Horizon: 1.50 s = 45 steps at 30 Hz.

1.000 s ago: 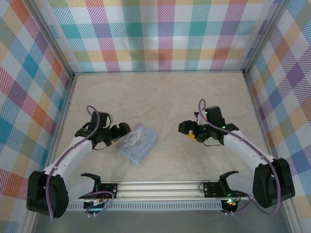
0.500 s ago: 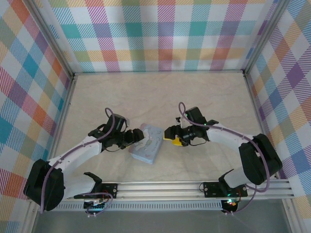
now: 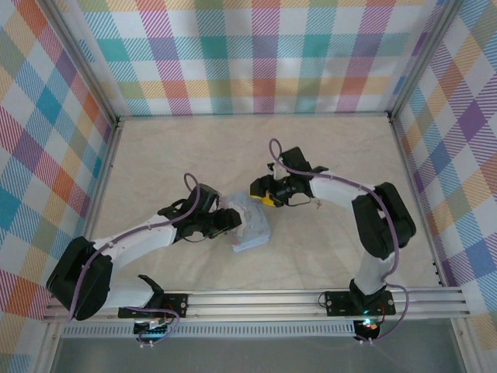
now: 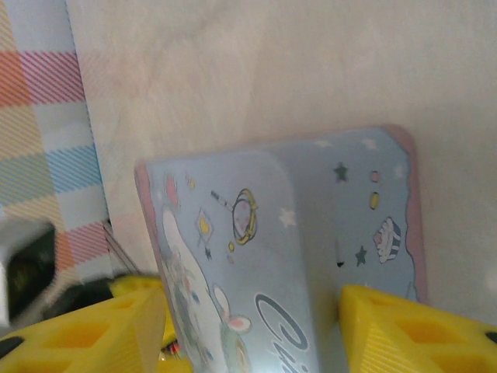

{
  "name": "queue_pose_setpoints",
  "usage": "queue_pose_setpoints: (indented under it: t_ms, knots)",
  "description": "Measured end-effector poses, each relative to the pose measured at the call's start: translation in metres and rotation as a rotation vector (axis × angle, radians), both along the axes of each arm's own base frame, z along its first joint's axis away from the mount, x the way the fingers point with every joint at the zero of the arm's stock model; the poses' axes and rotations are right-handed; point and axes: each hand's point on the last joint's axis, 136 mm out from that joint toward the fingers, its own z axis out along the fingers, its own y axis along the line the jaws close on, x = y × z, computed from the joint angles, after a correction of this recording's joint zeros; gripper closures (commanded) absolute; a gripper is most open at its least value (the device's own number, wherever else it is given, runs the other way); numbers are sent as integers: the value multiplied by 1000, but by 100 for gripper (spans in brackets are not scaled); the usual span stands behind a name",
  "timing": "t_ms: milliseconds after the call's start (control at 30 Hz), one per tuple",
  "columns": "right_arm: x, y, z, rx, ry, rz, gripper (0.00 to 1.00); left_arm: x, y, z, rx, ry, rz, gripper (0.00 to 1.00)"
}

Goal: Unlock the padlock with the key

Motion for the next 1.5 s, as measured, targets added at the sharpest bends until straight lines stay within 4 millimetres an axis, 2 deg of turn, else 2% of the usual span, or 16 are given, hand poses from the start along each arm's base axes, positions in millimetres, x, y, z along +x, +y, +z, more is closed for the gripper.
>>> queue_pose_setpoints:
  t_ms: [133,200,300,400,633,767,900,1000,1233,1333,1500]
  knots:
    - [26,14,2,-11,-34,24,38,-1,-19,1,-16,-4,-24,33]
    - [30,17,3,-21,-43,37,35,1,-23,3,-19,-12,-21,27]
    - [29,14,4,-38,-43,47,31,6,-20,7,-2,-42,4,23]
    - [26,4,4,-68,-36,35,28,9,-8,18,33,-87,36,18]
    - [2,-34,29,-124,-85,-20,24,19,21,62,92,-202,90,11]
    - [-18,-55,40,-139,-106,-50,22,40,40,78,130,-241,133,7]
    - [-44,-71,37,-152,-87,-72,17,65,45,86,169,-255,139,0]
    - [-64,-83,30,-160,-61,-94,14,87,42,83,189,-242,125,0]
    - [-97,-97,14,-141,3,-127,12,126,19,50,208,-157,42,0]
    - [-106,-97,1,-125,52,-136,14,134,8,41,195,-135,4,7]
    - [-107,-87,-10,-90,104,-127,18,130,-1,38,161,-114,-37,18]
